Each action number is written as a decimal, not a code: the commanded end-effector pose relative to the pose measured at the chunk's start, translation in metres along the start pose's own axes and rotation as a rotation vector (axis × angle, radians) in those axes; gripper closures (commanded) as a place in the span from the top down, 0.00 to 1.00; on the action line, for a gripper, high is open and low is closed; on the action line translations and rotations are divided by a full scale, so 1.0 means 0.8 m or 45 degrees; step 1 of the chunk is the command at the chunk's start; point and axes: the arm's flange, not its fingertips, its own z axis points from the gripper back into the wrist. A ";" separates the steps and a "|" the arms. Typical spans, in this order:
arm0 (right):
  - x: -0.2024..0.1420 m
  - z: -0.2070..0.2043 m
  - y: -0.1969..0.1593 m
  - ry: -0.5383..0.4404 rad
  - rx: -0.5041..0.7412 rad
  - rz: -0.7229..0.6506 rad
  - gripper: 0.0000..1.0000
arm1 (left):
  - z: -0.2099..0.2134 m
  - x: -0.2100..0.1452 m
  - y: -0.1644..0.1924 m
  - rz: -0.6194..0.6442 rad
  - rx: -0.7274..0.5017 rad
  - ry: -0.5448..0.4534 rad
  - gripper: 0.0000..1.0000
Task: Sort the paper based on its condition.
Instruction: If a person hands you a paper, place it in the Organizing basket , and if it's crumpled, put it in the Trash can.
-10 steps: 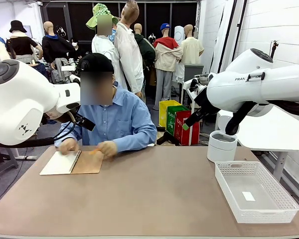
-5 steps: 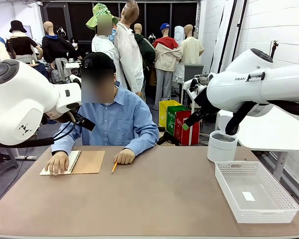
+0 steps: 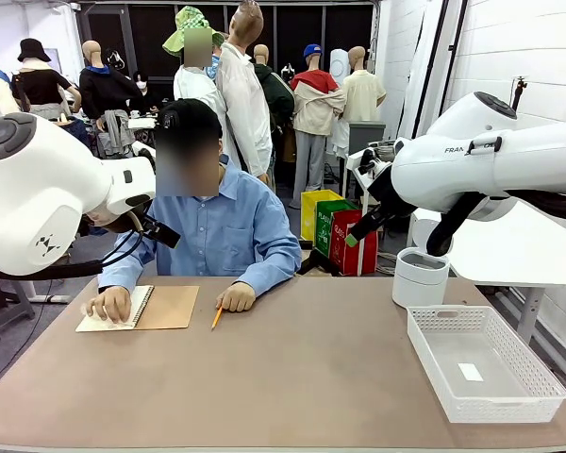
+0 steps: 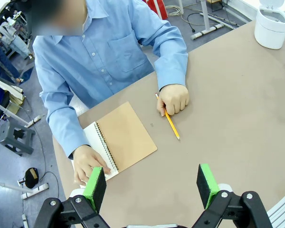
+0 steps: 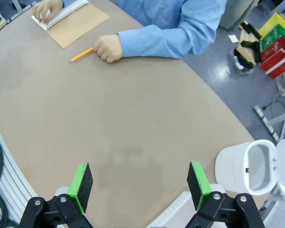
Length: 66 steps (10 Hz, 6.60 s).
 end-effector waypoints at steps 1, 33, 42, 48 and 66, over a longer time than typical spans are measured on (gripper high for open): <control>0.001 -0.003 0.000 0.006 -0.001 -0.006 1.00 | -0.001 0.000 0.001 -0.018 0.010 -0.006 1.00; 0.001 -0.003 0.000 0.006 -0.001 -0.006 1.00 | -0.001 0.000 0.001 -0.018 0.010 -0.006 1.00; 0.001 -0.003 0.000 0.006 -0.001 -0.006 1.00 | -0.001 0.000 0.001 -0.018 0.010 -0.006 1.00; 0.001 -0.003 0.000 0.006 -0.001 -0.006 1.00 | -0.001 0.000 0.001 -0.018 0.010 -0.006 1.00; 0.001 -0.003 0.000 0.006 -0.001 -0.006 1.00 | -0.001 0.000 0.001 -0.018 0.010 -0.006 1.00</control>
